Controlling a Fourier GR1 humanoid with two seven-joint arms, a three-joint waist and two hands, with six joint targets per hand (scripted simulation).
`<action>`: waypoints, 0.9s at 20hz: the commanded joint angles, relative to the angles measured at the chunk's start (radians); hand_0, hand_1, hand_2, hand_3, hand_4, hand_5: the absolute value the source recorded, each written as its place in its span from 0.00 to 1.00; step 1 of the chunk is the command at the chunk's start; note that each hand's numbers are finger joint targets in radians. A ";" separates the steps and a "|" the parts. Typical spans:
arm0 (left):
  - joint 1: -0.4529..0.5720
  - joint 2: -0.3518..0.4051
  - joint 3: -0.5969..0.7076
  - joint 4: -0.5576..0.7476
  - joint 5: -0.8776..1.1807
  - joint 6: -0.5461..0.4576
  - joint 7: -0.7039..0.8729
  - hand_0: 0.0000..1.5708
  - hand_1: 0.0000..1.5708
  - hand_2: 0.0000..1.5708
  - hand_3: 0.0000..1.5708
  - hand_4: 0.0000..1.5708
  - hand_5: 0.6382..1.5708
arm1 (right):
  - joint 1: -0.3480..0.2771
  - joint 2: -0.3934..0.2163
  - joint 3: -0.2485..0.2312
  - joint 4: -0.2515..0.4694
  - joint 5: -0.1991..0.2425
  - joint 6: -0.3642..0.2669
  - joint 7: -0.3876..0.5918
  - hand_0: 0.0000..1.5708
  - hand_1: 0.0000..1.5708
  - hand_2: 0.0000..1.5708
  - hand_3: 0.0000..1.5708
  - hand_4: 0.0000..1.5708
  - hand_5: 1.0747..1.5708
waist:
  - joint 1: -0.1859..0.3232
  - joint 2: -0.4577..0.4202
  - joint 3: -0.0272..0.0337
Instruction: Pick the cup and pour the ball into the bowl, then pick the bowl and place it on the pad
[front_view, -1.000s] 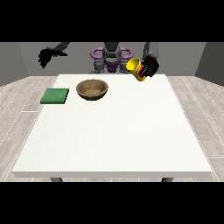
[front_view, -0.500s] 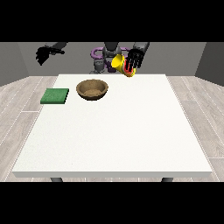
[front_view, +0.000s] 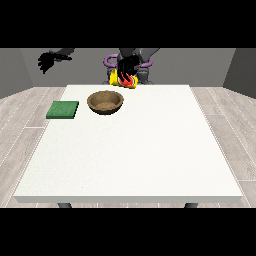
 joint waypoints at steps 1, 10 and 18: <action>-0.026 0.012 -0.136 0.065 -0.163 -0.085 0.016 0.98 0.98 1.00 1.00 1.00 0.52 | 0.009 0.025 0.019 -0.005 -0.001 0.016 -0.007 0.00 0.00 0.00 0.00 0.00 1.00 | -0.038 -0.002 -0.0004; -0.053 -0.071 -0.253 0.046 -0.339 -0.256 0.006 0.92 0.92 1.00 1.00 0.97 0.53 | 0.005 -0.005 0.001 0.027 0.012 -0.003 -0.009 0.00 0.00 0.00 0.00 0.00 1.00 | 0.017 -0.024 -0.0020; 0.013 -0.042 0.057 -0.085 -0.088 -0.094 0.056 0.95 0.95 1.00 1.00 1.00 0.49 | 0.021 0.027 -0.007 0.030 -0.016 -0.040 0.060 0.00 0.00 0.00 0.00 0.00 0.99 | 0.095 -0.045 -0.0098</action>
